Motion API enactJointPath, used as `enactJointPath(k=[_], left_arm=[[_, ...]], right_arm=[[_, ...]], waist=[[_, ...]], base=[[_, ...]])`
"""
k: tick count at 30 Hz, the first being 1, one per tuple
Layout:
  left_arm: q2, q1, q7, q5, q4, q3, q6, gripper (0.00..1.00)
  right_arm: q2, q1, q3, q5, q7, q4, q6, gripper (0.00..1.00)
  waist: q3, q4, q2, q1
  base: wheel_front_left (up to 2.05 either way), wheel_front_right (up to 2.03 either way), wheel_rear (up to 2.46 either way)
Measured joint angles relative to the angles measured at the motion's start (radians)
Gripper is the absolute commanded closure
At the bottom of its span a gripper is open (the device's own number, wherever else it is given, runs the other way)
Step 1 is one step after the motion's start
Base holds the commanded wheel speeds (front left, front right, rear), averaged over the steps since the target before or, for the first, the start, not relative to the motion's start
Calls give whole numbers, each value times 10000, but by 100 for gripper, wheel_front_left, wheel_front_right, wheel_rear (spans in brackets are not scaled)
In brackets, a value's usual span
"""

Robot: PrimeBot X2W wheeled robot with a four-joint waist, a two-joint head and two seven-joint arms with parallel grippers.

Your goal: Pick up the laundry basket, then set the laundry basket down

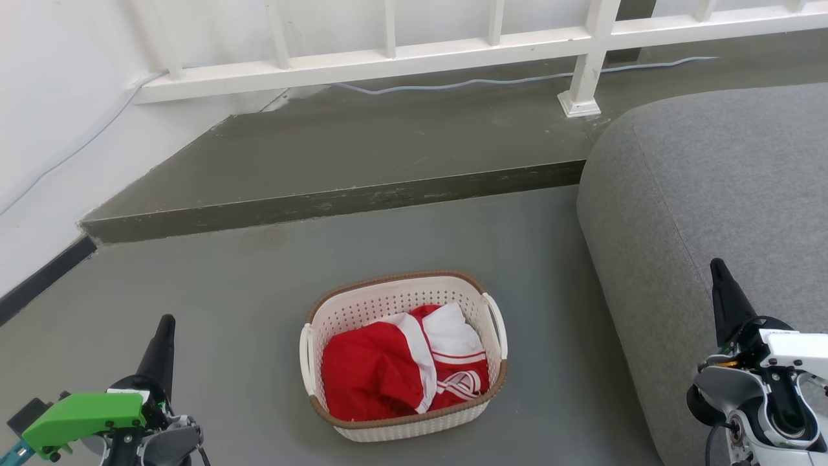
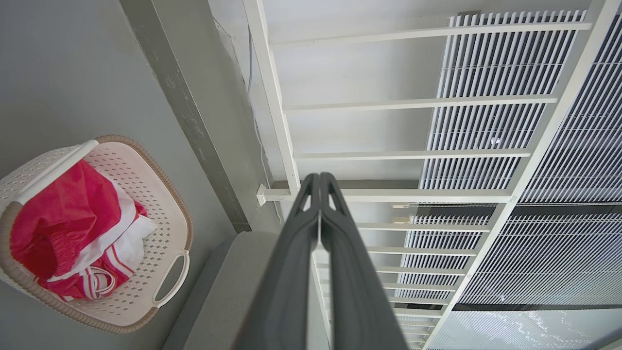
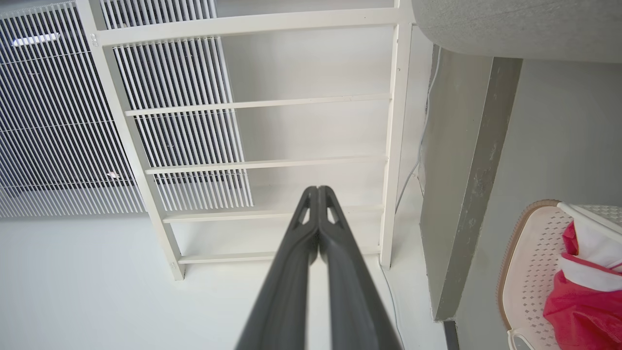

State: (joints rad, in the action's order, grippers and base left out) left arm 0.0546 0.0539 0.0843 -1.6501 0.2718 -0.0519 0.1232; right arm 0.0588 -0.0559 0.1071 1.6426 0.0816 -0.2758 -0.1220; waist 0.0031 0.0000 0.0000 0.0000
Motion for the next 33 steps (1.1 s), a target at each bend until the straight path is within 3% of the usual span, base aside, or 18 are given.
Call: enactJointPath(k=[31,32,33], left_arm=[[-4,0,31,2,0,-15,0,100],[-6,0,31,2,2,-15,0,0],[-33,-30,31,-8,88,-10,-4,100]], right_arm=[[-15,0,17,-56,73,0,0,100],[-15,0,17,-56,73,0,0,0],[-33,43,10,-56,71,-71,4,100]], waist=[[0,0,0,0],[0,0,0,0],[0,0,0,0]], base=[[0,0,0],[0,0,0],[0,0,0]])
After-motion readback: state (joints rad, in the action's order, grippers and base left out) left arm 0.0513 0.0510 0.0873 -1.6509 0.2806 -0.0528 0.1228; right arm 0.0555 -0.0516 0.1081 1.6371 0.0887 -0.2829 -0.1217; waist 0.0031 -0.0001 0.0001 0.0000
